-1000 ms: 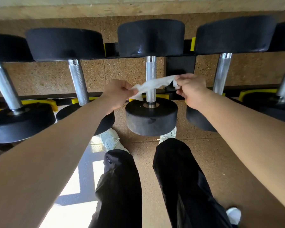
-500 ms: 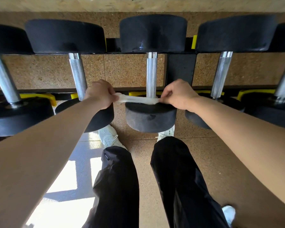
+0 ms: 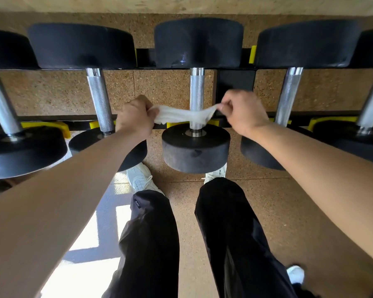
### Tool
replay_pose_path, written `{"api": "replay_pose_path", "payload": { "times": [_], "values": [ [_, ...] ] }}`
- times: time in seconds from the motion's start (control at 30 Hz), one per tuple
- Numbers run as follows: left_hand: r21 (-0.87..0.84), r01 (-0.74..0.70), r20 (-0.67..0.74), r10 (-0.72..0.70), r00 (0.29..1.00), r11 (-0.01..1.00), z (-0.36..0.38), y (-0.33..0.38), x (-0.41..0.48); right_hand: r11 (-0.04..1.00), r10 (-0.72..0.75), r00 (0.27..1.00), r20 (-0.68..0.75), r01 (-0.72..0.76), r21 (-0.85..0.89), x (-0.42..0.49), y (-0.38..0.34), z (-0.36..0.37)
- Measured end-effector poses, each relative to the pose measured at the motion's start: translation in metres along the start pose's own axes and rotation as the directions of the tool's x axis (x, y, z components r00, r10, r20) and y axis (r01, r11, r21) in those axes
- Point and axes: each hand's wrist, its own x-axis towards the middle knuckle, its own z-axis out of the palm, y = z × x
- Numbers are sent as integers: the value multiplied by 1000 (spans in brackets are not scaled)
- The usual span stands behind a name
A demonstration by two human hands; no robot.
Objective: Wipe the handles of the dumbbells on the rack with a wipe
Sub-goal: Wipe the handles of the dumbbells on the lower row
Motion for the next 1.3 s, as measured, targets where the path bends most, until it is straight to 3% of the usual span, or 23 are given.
{"api": "replay_pose_path", "payload": {
  "times": [0.07, 0.13, 0.27, 0.37, 0.43, 0.5, 0.6, 0.7, 0.83, 0.9, 1.03, 1.2, 1.3],
  "values": [
    [-52, -111, -10, 110, 994, 993, 2, 13, -4, 988, 152, 973, -173, -152, 14, 4, 5, -7],
    [-71, -135, -66, 130, 989, 988, 1, 24, -4, 957, 290, 929, -231, -282, 68, 6, 5, -9],
    [-147, 120, -132, -140, 981, 982, -9, 26, 9, 960, 268, 953, -143, -252, 123, 8, -11, -3],
    [-224, 142, -108, -170, 980, 964, -11, 26, 10, 932, 342, 921, -188, -307, 192, 9, -16, -8],
    [-387, 143, -74, -185, 980, 911, -12, 27, 7, 882, 422, 890, -170, -361, 303, 6, -18, -10],
    [-589, 180, -28, -243, 970, 788, -16, 27, 2, 817, 438, 893, -105, -347, 460, -2, -21, -10],
    [-757, 139, 1, -211, 977, 639, -29, 29, -12, 613, 416, 908, 40, -313, 725, -18, -31, -12],
    [-825, 20, 6, -28, 1000, 564, -38, 40, -30, 366, 328, 921, 209, -328, 871, -32, -41, -18],
    [-782, -37, 84, 164, 983, 623, -28, 65, -51, 28, 156, 887, 434, -443, 896, -44, -54, -27],
    [-758, -64, 143, 262, 954, 649, -22, 74, -55, -34, 132, 882, 451, -451, 892, -46, -53, -29],
    [-736, -46, 222, 305, 926, 676, -18, 76, -56, 24, 282, 876, 392, -414, 910, -43, -38, -27],
    [-761, 122, 178, 25, 984, 638, -13, 58, -35, 249, 492, 841, 225, -384, 889, -26, -10, -23],
    [-778, 203, 233, -27, 972, 594, -4, 52, -15, 354, 527, 830, 181, -408, 841, -11, 0, -13]
  ]
}}
